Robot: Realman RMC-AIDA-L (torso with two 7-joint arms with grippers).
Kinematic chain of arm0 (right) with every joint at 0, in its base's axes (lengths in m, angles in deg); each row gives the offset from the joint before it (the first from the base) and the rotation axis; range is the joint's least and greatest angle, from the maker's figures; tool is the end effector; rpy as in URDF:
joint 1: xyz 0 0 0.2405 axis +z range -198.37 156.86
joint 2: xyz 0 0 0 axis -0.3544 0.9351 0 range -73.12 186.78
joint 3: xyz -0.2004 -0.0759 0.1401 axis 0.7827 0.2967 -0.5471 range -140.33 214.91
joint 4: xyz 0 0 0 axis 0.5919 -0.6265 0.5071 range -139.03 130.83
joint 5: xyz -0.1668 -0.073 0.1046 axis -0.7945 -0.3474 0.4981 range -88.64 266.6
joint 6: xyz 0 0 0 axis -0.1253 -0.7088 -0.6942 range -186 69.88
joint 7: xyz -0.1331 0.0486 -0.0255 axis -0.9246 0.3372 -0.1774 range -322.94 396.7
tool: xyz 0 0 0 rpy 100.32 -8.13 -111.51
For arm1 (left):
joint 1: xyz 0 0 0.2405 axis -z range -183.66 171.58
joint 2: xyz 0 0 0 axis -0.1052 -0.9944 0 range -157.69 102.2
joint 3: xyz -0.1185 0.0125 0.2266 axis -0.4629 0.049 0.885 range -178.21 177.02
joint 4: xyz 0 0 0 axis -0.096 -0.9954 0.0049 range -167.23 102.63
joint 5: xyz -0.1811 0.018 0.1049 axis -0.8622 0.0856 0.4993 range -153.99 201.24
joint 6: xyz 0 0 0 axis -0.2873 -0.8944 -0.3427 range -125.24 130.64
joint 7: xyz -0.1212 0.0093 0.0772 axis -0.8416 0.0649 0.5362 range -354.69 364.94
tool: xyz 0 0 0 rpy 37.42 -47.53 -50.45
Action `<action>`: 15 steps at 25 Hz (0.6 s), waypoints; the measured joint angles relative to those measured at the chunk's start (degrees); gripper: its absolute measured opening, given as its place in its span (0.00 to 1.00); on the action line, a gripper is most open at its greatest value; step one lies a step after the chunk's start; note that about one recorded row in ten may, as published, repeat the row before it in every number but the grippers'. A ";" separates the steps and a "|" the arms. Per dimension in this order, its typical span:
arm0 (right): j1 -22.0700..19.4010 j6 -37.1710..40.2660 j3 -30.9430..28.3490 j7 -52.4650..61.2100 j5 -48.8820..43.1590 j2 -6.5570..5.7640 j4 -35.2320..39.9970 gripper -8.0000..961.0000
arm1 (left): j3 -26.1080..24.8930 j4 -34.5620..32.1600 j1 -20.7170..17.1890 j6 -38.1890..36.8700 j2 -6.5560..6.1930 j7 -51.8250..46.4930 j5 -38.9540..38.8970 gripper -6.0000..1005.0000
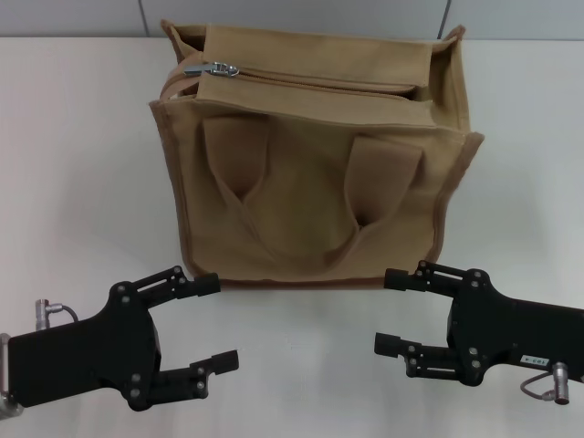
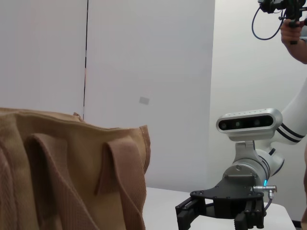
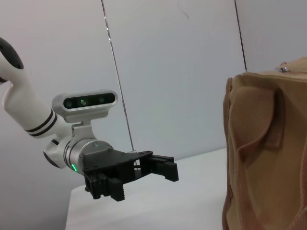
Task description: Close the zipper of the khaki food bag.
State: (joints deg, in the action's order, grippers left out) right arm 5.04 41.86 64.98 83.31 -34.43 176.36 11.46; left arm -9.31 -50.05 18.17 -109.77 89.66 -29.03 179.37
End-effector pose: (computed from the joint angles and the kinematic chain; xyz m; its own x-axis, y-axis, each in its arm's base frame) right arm 0.2818 0.2394 -0.0515 0.7422 -0.1755 -0.6468 -0.2756 -0.9596 -0.0560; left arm -0.3055 0.2080 -0.0148 0.7237 0.0452 0.6887 0.2176 -0.9619 -0.1655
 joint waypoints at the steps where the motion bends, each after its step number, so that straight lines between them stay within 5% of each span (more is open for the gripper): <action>1: 0.00 0.00 0.00 0.00 0.00 0.00 0.00 0.79 | 0.00 0.00 0.00 0.00 0.00 0.00 0.00 0.80; 11: 0.51 -0.63 0.00 -0.06 0.22 0.00 -0.33 0.79 | 0.01 -0.05 0.10 0.06 0.18 0.12 -0.09 0.80; 15: 0.76 -1.60 -0.08 -0.70 0.37 0.00 -1.43 0.79 | -0.90 -0.10 -0.97 0.89 0.57 0.25 -6.18 0.80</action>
State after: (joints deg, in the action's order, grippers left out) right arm 5.80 40.26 64.90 82.61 -34.06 176.36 10.03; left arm -10.21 -50.15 17.20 -108.88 90.23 -28.78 173.19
